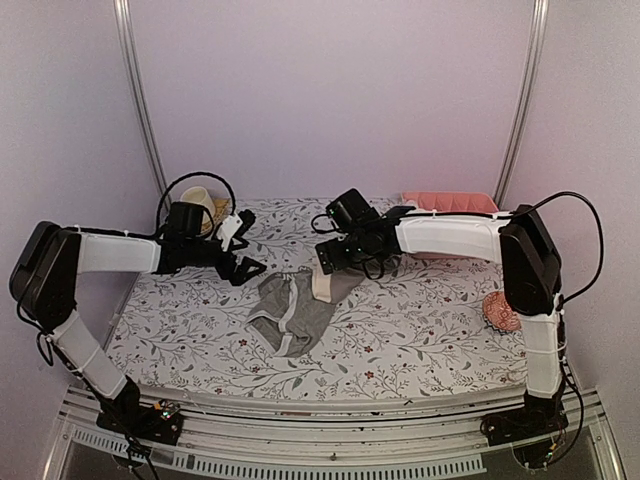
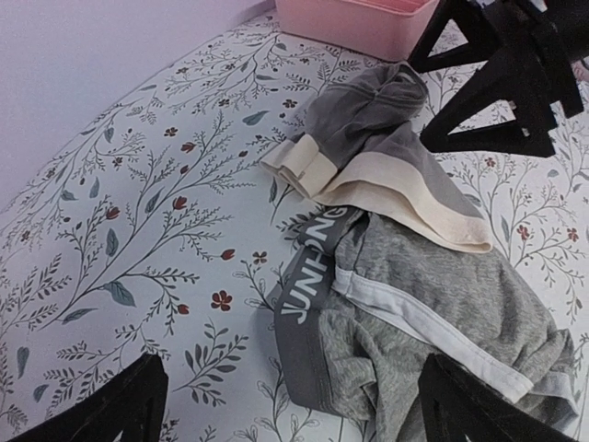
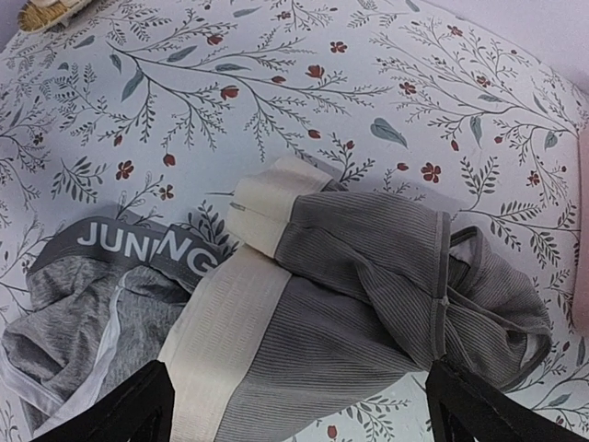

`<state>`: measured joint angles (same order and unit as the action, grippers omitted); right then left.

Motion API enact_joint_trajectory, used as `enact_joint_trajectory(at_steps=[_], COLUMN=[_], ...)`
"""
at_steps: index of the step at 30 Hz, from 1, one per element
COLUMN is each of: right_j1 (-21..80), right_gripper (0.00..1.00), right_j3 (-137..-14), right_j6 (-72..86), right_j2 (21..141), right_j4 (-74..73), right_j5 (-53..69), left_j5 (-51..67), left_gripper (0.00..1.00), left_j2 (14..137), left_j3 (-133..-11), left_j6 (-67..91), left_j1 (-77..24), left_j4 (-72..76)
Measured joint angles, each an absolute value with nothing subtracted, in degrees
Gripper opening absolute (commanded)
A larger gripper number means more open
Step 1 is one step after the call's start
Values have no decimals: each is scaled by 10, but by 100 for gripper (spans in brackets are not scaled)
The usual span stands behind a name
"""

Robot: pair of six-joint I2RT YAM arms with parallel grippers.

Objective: Roll the underwear
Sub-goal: Move the underwear to the center of the board.

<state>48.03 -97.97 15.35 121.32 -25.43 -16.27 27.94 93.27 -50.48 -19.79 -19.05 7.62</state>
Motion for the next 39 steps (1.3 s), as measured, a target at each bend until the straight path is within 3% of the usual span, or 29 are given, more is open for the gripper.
enact_joint_trajectory(at_steps=[4, 14, 27, 39], right_j1=[474, 429, 433, 495], right_gripper=[98, 99, 99, 99], right_j3=[-980, -1008, -1053, -830], right_j6=[154, 146, 132, 221], right_j2=[1231, 1286, 1346, 1202], right_j4=[-260, -296, -366, -448], right_j5=[-164, -232, -317, -389], left_j5=[267, 111, 30, 1], left_gripper=[97, 99, 98, 99], left_j2=[933, 967, 1001, 1008], left_j3=[-515, -535, -536, -537], left_j6=[-206, -236, -249, -249], left_j1=[-200, -263, -269, -269], left_j4=[43, 21, 14, 19])
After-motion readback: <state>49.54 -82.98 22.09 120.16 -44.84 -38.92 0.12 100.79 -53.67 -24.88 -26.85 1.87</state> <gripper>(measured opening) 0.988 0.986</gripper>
